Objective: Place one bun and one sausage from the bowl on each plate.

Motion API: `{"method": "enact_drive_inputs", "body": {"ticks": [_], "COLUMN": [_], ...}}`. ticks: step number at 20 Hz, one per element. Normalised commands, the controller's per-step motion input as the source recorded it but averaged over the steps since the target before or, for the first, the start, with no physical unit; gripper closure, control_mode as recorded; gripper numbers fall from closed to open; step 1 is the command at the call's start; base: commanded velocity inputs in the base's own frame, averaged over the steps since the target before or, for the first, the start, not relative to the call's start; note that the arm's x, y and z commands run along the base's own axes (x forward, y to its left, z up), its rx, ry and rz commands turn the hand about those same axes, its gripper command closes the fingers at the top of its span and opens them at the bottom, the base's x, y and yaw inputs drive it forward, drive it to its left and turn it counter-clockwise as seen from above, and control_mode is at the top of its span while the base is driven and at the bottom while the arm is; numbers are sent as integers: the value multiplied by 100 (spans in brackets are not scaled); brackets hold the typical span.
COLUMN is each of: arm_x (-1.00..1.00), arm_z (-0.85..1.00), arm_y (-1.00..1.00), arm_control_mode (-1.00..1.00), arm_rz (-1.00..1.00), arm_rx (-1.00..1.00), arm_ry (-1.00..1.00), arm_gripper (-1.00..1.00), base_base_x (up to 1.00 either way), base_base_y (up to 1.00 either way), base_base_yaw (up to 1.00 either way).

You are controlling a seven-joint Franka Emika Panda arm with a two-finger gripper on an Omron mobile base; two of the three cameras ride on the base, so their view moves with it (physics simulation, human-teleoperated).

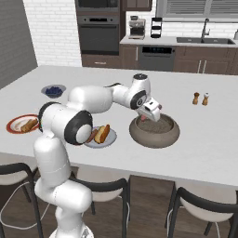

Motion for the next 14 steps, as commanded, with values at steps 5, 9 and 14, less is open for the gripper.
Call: {"method": "enact_drive_inputs", "body": {"ticks": [5,9,14], "arm_x": [-46,-30,-21], "arm_z": [11,18,22], "arm_y": [72,80,69], "arm_control_mode": [-100,-100,-100], "arm_rz": [4,4,6], "arm_rx": [1,0,1], "arm_ry": [7,7,10], "arm_gripper": [100,100,100], "base_base_x": [0,0,0], "base_base_y": [0,0,0], "base_base_yaw": [0,0,0]}}
